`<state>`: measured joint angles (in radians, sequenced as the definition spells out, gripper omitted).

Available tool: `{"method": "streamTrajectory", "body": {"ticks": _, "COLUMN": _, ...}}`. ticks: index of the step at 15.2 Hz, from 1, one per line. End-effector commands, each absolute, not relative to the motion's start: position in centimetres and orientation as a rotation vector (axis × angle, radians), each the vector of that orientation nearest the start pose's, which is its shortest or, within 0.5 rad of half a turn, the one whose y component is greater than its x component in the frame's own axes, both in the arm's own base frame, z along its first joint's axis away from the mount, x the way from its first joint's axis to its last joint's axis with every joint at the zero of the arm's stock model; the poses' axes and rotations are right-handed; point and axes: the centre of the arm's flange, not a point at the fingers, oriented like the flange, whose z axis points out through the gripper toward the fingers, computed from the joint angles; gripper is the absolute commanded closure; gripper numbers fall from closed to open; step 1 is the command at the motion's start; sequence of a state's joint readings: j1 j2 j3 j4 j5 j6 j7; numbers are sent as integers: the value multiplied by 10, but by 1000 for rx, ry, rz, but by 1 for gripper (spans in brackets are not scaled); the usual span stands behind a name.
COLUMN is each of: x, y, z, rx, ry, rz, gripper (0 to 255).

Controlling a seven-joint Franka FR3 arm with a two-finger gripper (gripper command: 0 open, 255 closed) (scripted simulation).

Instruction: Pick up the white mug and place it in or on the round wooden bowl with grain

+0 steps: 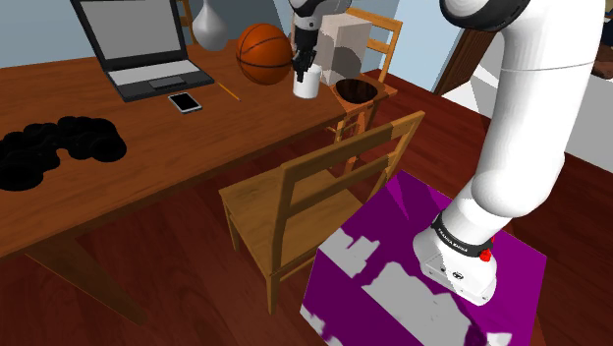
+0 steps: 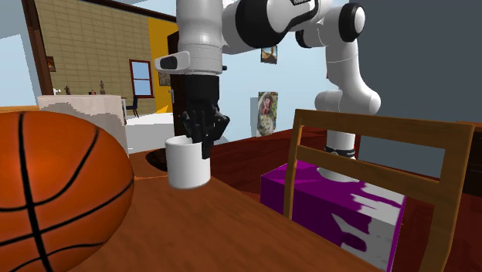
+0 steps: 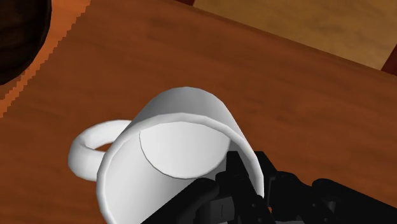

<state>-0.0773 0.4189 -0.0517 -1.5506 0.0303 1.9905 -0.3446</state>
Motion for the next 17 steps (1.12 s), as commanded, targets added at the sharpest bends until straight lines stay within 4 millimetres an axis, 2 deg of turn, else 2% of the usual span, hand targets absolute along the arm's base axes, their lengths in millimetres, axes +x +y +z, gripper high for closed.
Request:
{"method": "streamTrajectory", "body": {"ticks": 1, "x": 674, "y": -81, "z": 421, "rx": -3123, "ry": -326, "rz": -36, "gripper": 255}}
{"method": "streamTrajectory", "body": {"ticks": 12, "x": 674, "y": -81, "z": 479, "rx": -3123, "ry": -326, "rz": -36, "gripper": 255}}
{"method": "streamTrajectory", "body": {"ticks": 17, "x": 654, "y": -143, "z": 487, "rx": -3123, "ry": -326, "rz": -36, "gripper": 255}}
